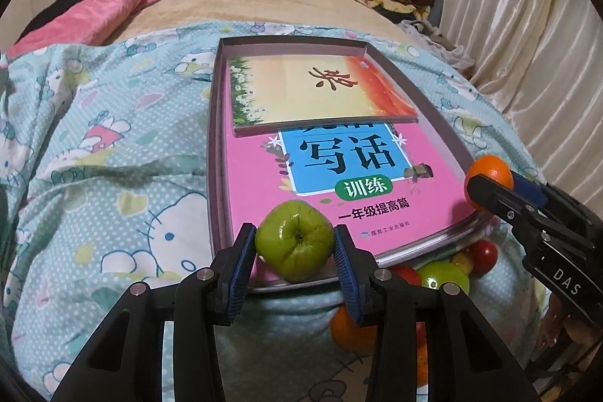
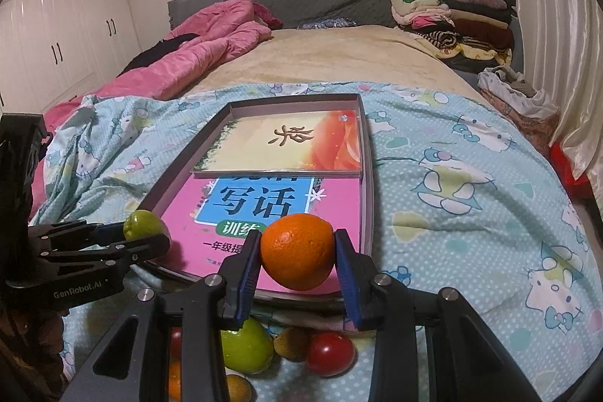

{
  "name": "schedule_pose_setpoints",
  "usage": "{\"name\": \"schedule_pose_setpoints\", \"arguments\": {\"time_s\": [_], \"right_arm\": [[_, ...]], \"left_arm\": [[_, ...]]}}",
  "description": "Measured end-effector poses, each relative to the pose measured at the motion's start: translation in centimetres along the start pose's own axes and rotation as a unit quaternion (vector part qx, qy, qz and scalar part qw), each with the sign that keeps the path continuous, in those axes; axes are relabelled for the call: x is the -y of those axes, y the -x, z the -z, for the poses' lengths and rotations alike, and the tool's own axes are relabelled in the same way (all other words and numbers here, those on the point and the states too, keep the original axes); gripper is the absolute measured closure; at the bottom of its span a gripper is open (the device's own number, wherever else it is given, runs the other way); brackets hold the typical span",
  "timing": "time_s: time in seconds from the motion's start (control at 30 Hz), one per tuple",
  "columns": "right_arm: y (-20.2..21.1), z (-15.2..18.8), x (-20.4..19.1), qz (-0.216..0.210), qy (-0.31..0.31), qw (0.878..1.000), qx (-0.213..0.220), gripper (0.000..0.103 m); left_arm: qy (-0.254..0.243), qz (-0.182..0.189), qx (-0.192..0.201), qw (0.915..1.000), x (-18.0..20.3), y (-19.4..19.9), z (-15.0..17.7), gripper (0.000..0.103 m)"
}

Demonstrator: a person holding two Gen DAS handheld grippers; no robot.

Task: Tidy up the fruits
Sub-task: 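Lift and carry the pear and orange over the pink workbook tray with both tools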

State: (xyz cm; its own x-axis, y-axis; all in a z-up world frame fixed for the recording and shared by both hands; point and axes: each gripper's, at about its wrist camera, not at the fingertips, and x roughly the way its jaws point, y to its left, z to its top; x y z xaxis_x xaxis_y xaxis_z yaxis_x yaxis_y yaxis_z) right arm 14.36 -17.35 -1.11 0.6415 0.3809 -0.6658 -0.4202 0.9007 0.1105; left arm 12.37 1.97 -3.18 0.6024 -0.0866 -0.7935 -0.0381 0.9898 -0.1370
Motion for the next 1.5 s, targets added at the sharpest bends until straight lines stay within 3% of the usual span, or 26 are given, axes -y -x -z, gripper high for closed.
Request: {"name": "schedule_pose_setpoints", "arguments": {"time_s": [0.83, 1.5], "right_arm": [[-1.8, 0.7, -0.8, 0.026, 0.043, 0.999, -0.02, 0.065], [-2.2, 1.1, -0.5, 0.028, 0.036, 0.999, -0.022, 0.064]], "left_arm": [[-0.009, -0.002, 0.005, 0.9999, 0.1, -0.4, 0.0, 0.06], [-0.011, -0.004, 0.005, 0.9999, 0.2, -0.2, 0.2, 0.06]]}}
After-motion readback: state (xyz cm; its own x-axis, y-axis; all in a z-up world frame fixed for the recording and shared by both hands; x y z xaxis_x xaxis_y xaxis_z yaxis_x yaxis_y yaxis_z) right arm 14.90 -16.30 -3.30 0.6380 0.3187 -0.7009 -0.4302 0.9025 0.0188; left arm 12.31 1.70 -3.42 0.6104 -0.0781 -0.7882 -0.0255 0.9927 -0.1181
